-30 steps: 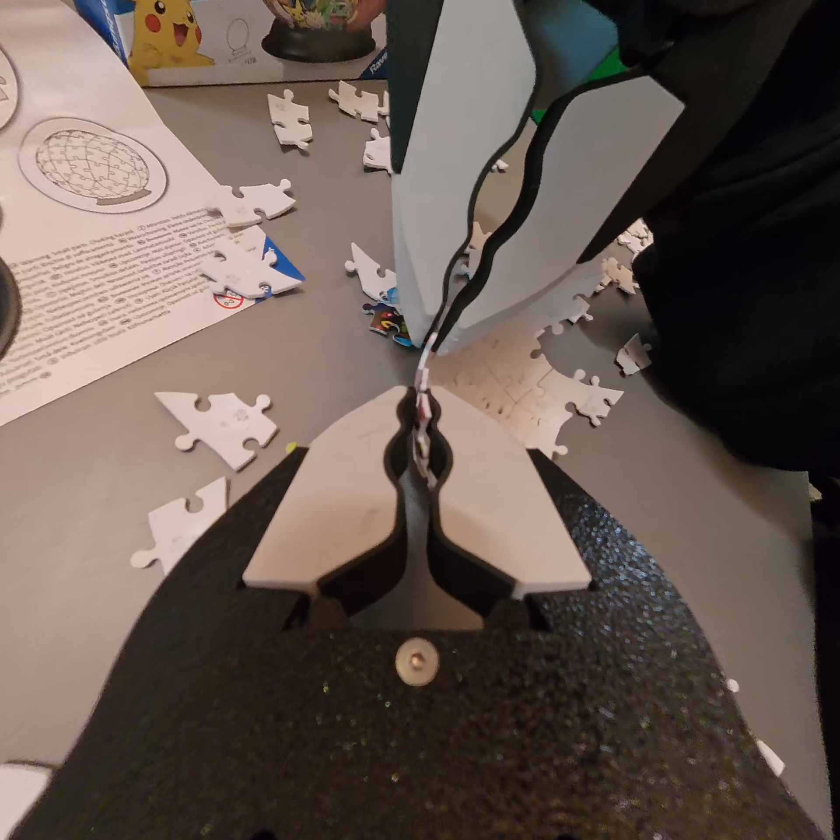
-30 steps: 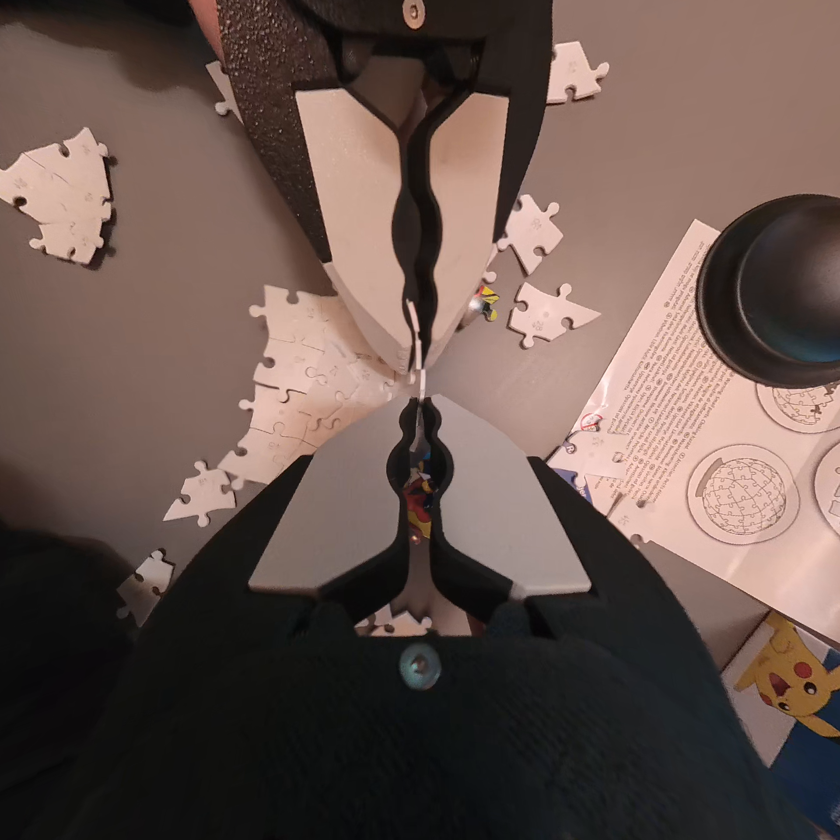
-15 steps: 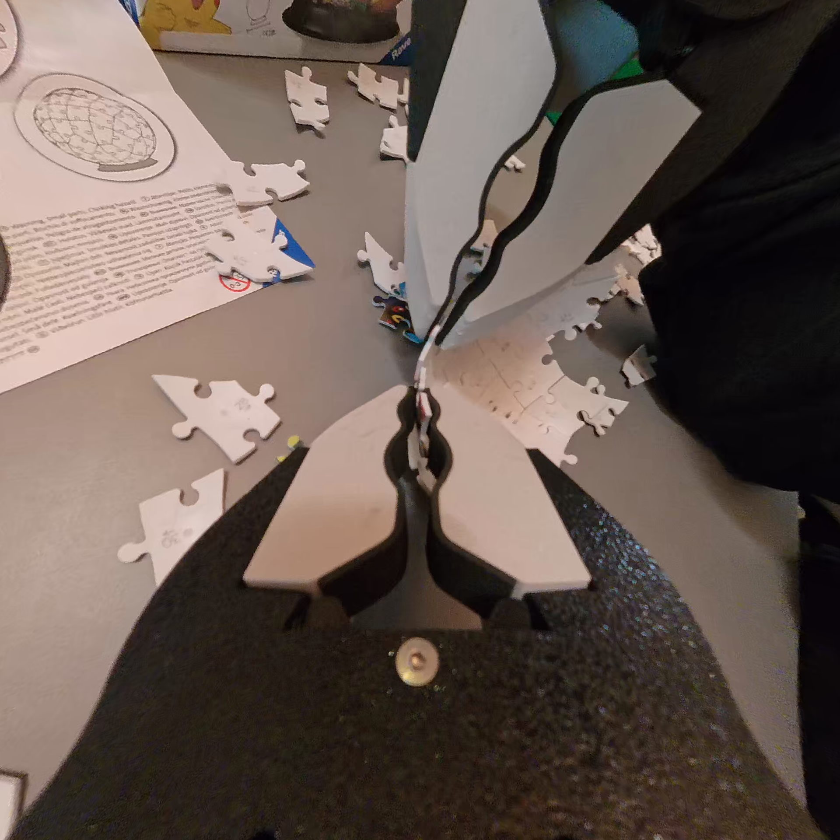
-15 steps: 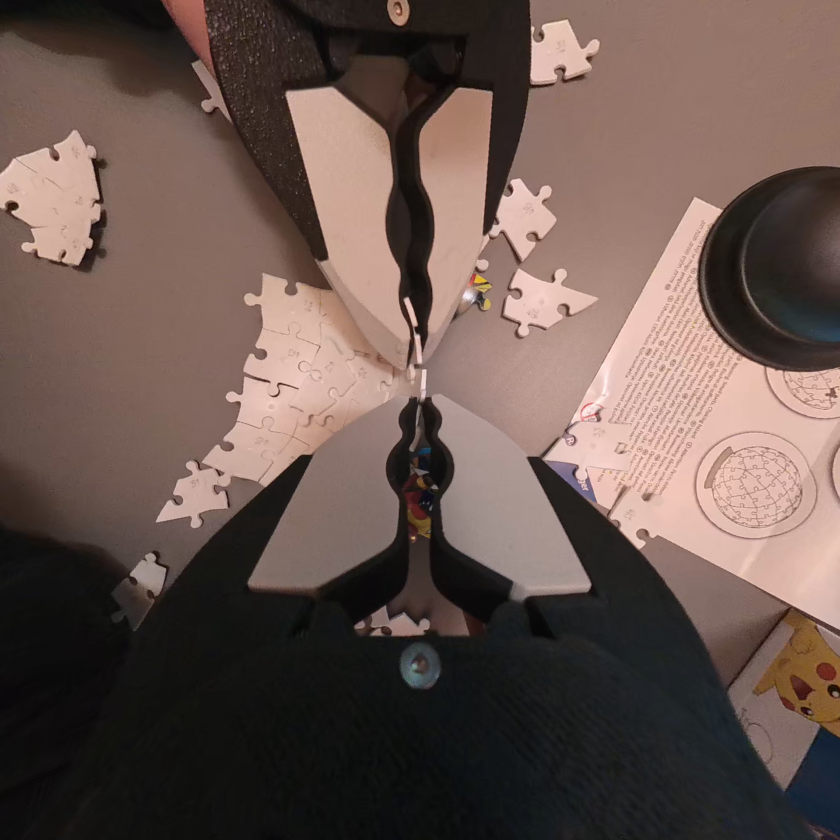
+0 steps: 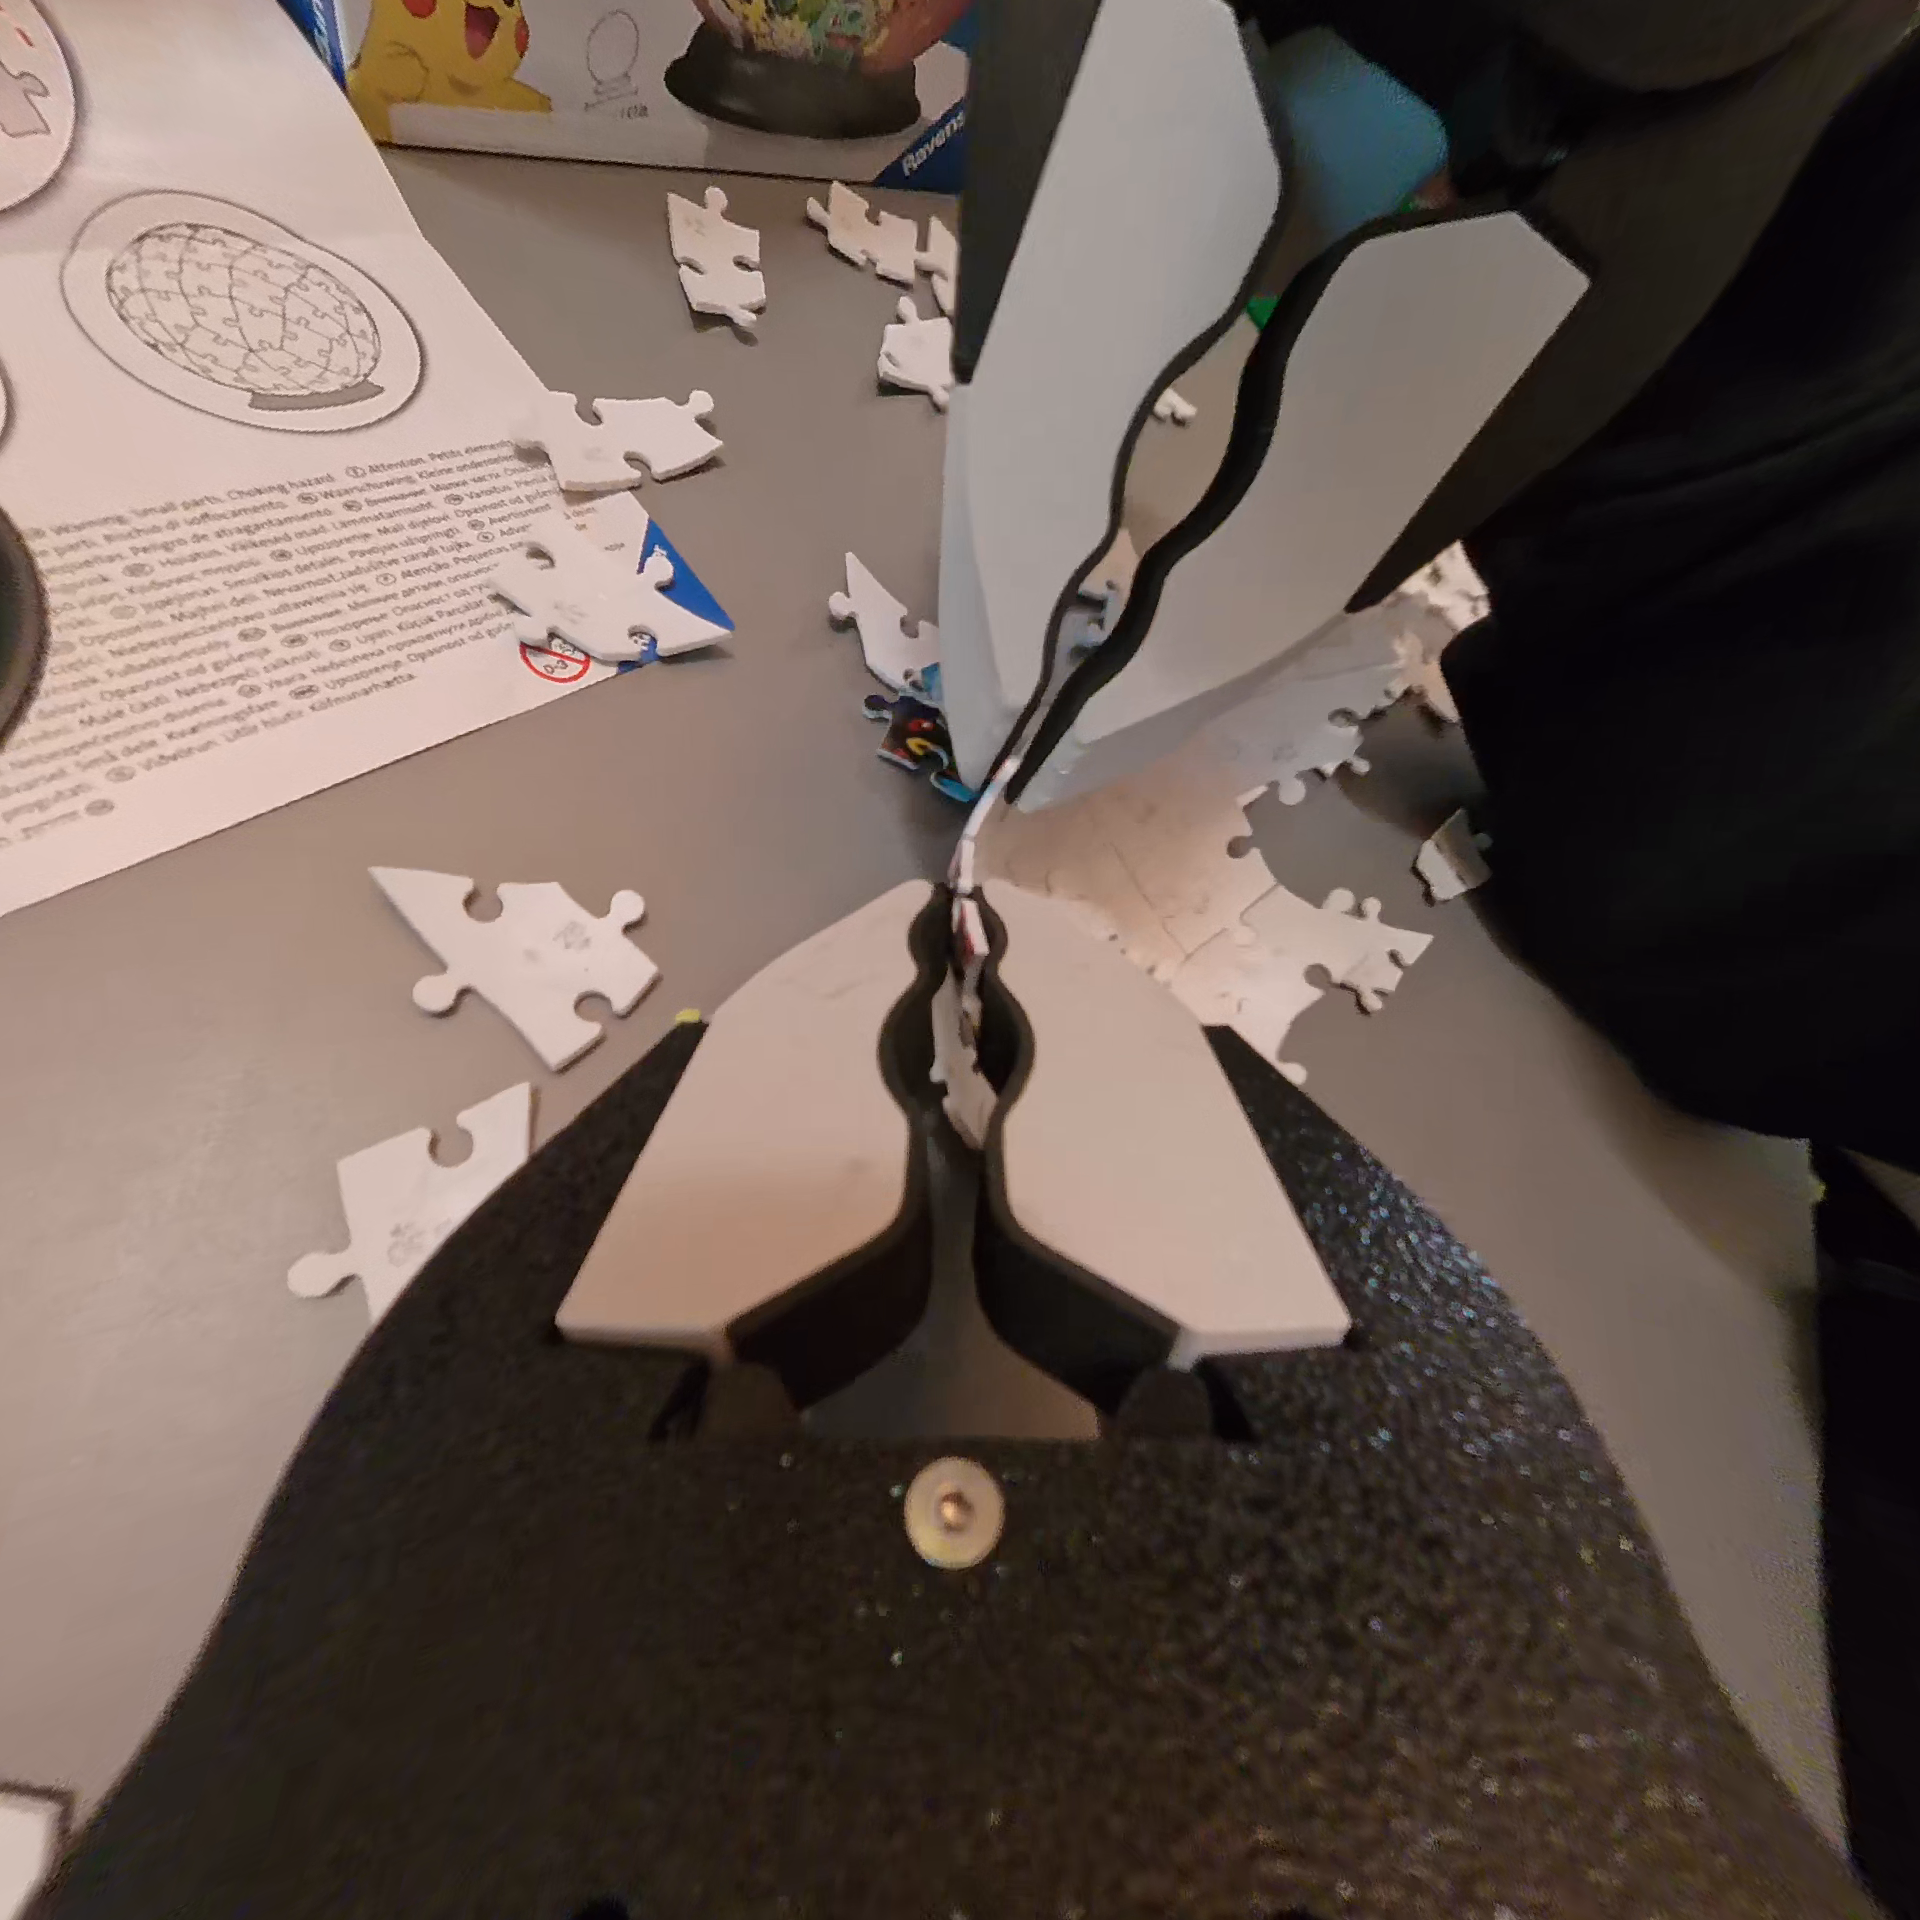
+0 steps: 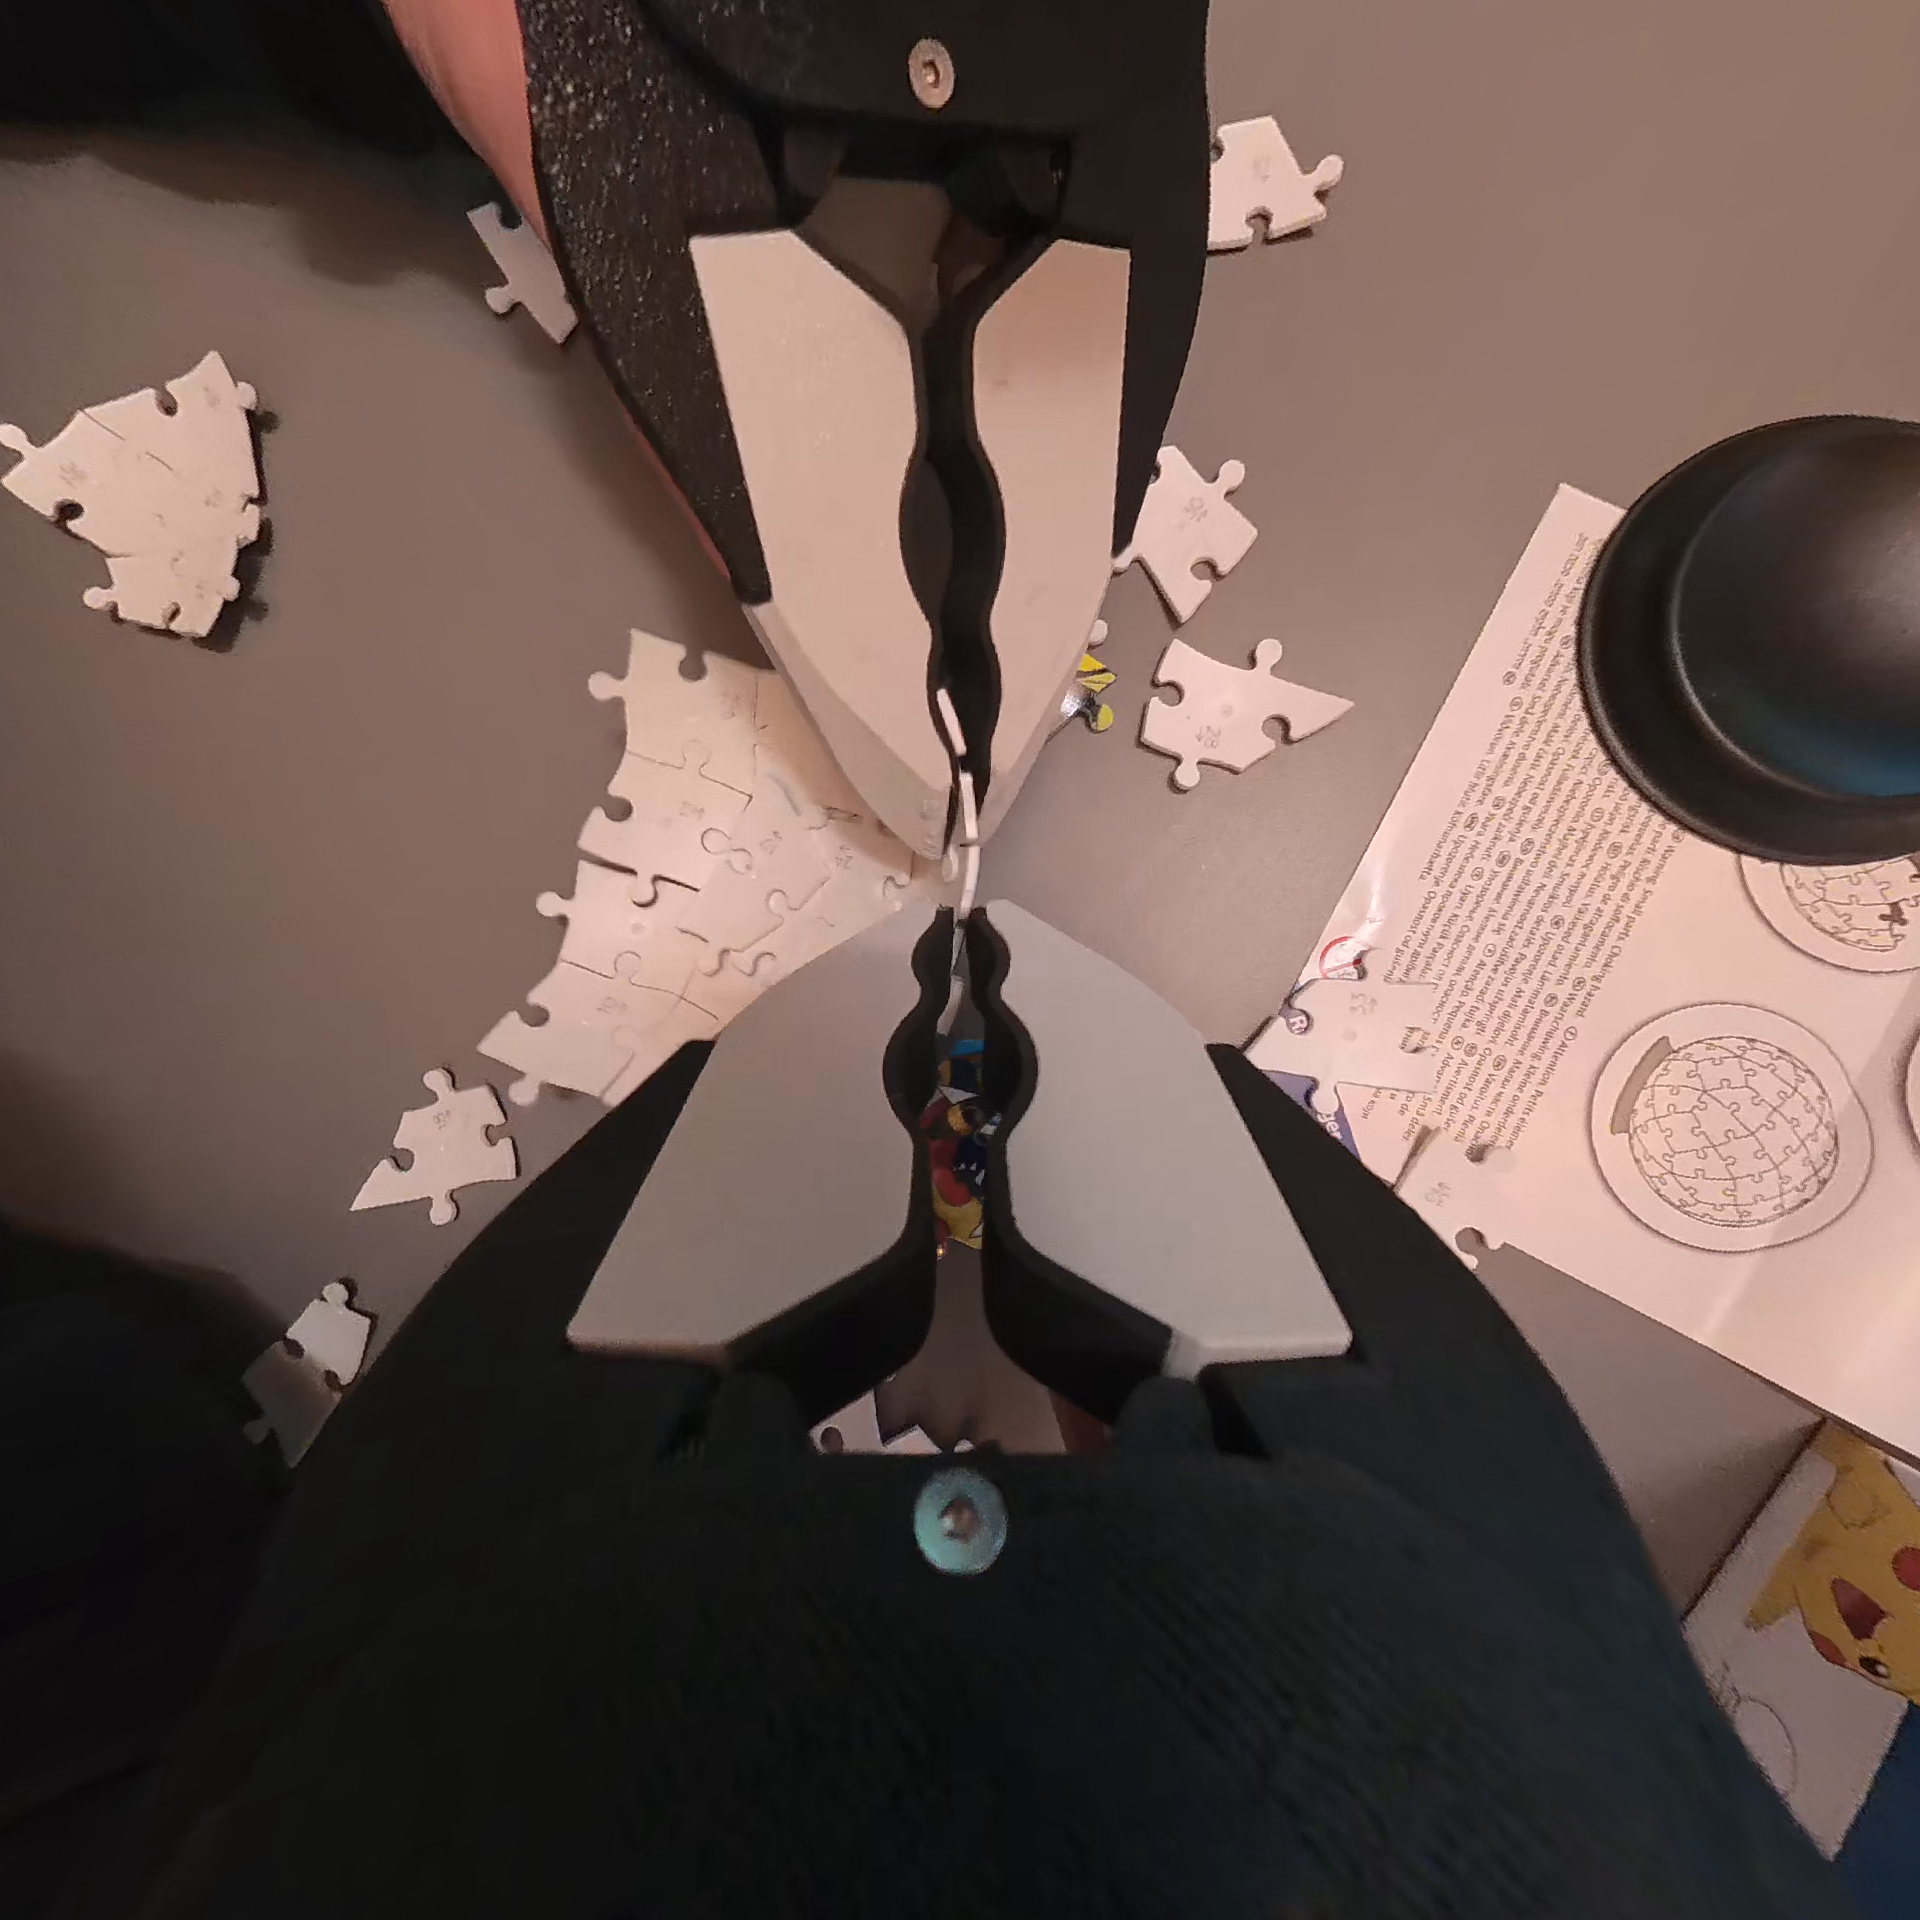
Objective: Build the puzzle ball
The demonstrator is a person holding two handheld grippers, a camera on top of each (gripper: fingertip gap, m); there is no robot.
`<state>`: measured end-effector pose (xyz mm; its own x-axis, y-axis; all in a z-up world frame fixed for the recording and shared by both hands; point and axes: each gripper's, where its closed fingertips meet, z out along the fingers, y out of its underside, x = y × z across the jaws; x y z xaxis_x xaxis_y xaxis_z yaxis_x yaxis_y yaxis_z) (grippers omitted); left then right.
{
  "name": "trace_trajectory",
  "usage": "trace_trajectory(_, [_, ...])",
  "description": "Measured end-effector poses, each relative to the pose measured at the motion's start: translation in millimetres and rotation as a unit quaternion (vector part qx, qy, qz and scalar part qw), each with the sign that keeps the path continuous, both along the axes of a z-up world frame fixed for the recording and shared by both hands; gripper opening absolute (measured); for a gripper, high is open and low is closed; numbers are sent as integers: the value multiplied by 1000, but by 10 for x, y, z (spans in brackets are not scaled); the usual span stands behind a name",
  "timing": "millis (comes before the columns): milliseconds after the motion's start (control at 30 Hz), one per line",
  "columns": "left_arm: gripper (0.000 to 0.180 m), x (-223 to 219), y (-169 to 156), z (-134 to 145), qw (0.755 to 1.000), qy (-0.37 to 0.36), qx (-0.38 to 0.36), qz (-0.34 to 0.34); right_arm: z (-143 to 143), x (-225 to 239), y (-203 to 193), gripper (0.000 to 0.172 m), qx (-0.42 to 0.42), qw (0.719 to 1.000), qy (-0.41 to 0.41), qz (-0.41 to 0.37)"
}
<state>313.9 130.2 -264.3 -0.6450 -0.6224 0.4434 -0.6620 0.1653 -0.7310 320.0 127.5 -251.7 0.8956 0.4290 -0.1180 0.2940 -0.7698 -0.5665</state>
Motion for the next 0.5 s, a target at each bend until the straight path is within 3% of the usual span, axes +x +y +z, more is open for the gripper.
trace_trajectory(33, [2, -4, 3, -11, 1000, -7, 12, -5, -7, -7, 2, 3, -1, 1000, 0, 3])
trace_trajectory(500, [12, -25, 38, -35, 999, -20, 36, -32, -22, -62, -5, 3, 7, 1000, 12, 25])
